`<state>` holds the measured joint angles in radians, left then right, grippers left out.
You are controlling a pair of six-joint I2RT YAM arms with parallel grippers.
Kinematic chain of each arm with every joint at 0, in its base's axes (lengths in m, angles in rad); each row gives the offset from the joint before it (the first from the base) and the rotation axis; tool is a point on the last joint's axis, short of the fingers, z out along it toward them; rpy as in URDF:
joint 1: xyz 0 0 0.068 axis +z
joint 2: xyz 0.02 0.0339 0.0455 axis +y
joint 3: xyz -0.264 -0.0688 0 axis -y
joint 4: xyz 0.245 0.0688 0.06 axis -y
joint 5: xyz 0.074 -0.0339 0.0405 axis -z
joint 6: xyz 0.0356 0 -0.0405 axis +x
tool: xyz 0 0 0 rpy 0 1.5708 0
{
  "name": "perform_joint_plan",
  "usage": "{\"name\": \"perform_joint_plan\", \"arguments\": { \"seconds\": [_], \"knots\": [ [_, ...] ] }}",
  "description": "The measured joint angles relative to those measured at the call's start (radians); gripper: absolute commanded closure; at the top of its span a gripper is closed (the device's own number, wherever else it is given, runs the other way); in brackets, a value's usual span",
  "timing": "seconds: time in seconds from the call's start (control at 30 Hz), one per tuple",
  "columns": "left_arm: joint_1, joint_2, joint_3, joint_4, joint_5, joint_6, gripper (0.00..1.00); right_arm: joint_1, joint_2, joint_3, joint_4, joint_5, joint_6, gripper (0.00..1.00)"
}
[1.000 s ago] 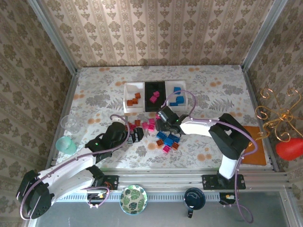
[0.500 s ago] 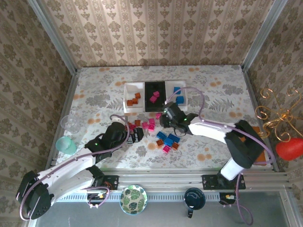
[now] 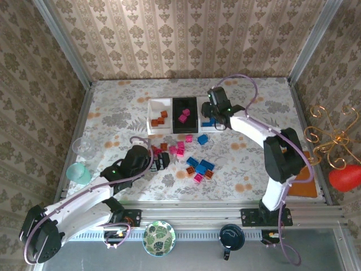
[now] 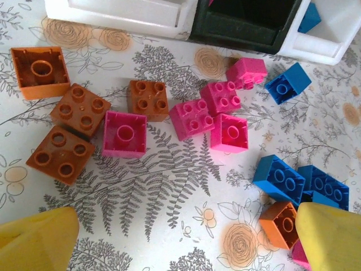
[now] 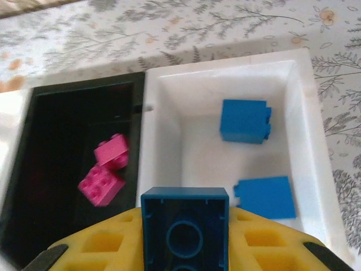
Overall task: Sort the legos into containers by color
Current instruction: Place the lego in the container, then pick up the lego from the center of the table.
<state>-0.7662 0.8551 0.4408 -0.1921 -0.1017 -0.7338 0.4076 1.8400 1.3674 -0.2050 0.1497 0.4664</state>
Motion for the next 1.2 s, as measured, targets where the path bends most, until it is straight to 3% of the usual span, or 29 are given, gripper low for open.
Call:
{"name": "perform_joint_plan", "arguments": {
  "seconds": [0.07,0.17,0.33,0.47,0.6,0.83,1.2],
  "knots": [
    [0.011,-0.004,0.002,-0.012,0.004,0.000,0.00,-0.023,0.067,0.081,-0.045,-0.002,-0.005,0.48],
    [0.043,-0.007,0.008,-0.025,0.020,0.000,0.00,-0.045,0.119,0.152,-0.086,-0.005,-0.015,0.39],
    [0.073,0.012,0.037,-0.060,0.035,0.005,0.07,-0.046,0.093,0.139,-0.105,-0.026,-0.019,0.37],
    [0.074,0.071,0.080,-0.087,0.000,0.019,0.11,-0.012,-0.024,0.020,-0.083,-0.045,-0.018,0.37],
    [0.082,0.148,0.098,-0.124,-0.068,0.032,0.23,0.034,-0.175,-0.129,-0.040,-0.056,-0.013,0.37],
    [0.094,0.338,0.100,-0.119,-0.111,0.043,0.23,0.061,-0.296,-0.293,0.026,-0.061,0.018,0.37],
    [0.168,0.521,0.131,-0.045,-0.124,0.076,0.30,0.061,-0.312,-0.318,0.047,-0.053,0.034,0.37]
  ]
}}
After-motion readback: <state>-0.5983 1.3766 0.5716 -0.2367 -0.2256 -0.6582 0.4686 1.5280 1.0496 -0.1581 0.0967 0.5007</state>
